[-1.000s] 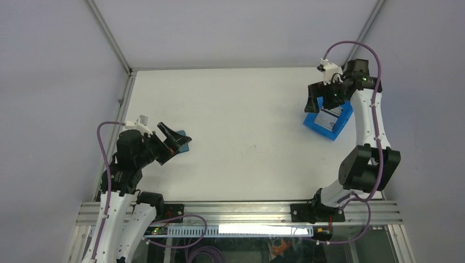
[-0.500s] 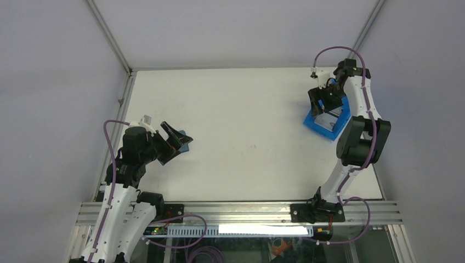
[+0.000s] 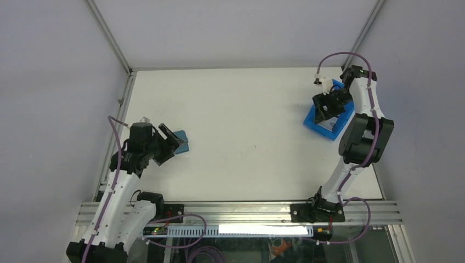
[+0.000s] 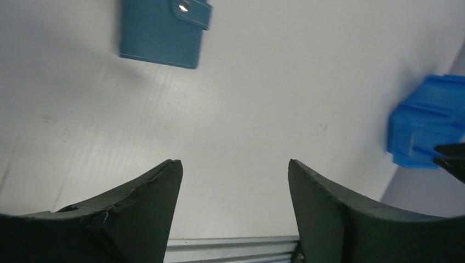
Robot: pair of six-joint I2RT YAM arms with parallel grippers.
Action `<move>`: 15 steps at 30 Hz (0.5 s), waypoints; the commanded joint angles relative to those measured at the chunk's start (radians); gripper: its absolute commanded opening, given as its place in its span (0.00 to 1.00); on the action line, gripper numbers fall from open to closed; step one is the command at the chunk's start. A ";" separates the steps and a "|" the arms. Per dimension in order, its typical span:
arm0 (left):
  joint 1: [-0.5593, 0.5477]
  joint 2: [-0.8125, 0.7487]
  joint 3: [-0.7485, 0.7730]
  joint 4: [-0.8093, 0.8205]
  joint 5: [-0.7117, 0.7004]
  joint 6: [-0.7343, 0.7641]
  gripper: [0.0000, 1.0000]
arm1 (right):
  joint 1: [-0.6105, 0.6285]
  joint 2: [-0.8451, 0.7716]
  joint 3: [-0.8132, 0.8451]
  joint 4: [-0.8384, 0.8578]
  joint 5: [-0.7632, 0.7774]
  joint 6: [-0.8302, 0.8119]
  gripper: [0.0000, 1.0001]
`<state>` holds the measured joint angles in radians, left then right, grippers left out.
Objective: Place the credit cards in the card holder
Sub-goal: Open the card holder at the center of the board.
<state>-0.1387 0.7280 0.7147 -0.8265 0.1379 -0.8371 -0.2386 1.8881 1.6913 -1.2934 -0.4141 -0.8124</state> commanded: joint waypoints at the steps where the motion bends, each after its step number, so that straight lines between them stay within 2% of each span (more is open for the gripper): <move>1: -0.006 0.135 0.101 -0.109 -0.241 0.073 0.70 | 0.027 -0.098 -0.018 -0.022 -0.118 0.008 0.72; 6: 0.026 0.366 0.196 -0.113 -0.333 0.138 0.68 | 0.103 -0.195 -0.085 0.006 -0.188 0.091 0.71; 11: 0.114 0.528 0.186 0.077 -0.107 0.229 0.51 | 0.189 -0.311 -0.196 0.098 -0.253 0.201 0.71; 15: 0.120 0.621 0.193 0.136 -0.062 0.289 0.51 | 0.237 -0.347 -0.256 0.139 -0.290 0.274 0.71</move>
<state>-0.0242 1.3060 0.8783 -0.8112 -0.0177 -0.6426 -0.0326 1.5921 1.4773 -1.2385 -0.6216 -0.6430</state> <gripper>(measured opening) 0.498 0.715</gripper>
